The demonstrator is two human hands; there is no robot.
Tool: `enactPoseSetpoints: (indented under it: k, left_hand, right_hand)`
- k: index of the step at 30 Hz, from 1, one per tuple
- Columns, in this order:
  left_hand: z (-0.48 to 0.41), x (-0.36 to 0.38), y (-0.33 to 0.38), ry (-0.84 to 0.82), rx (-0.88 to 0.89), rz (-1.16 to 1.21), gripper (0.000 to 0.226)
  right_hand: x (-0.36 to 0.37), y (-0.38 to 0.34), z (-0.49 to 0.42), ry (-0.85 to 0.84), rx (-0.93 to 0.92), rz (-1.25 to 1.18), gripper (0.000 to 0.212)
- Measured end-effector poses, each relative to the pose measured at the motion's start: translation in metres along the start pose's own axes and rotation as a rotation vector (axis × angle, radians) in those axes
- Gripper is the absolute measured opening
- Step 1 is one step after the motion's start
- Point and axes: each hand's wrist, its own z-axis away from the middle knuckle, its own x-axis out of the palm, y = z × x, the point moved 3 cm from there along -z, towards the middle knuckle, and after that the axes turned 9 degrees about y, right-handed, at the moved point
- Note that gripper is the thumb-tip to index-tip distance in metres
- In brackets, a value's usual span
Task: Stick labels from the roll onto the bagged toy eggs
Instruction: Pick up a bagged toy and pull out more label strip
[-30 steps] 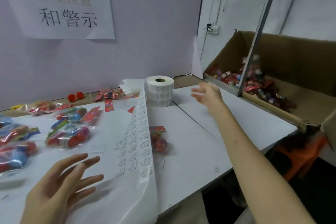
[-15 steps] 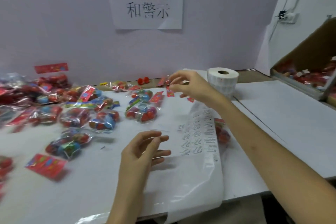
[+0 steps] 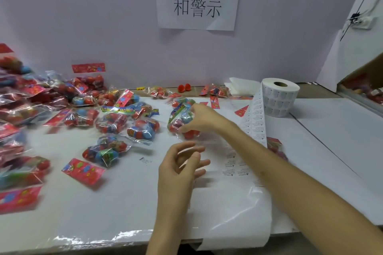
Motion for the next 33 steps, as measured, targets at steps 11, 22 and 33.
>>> enactPoseSetpoints:
  k: [11, 22, 33]
  left_hand:
    - [0.002, 0.004, 0.01, 0.037, -0.016, 0.085, 0.059]
    - [0.005, 0.001, 0.012, 0.002, 0.03, 0.042, 0.018]
    - [0.006, 0.003, 0.008, -0.033, -0.016, -0.023, 0.026]
  right_hand:
    - [-0.066, 0.007, 0.102, 0.094, -0.067, -0.814, 0.036]
    - [-0.02, 0.026, 0.152, 0.109, 0.019, -0.993, 0.037]
    - [-0.019, 0.027, 0.151, 0.299, 0.009, -0.971, 0.008]
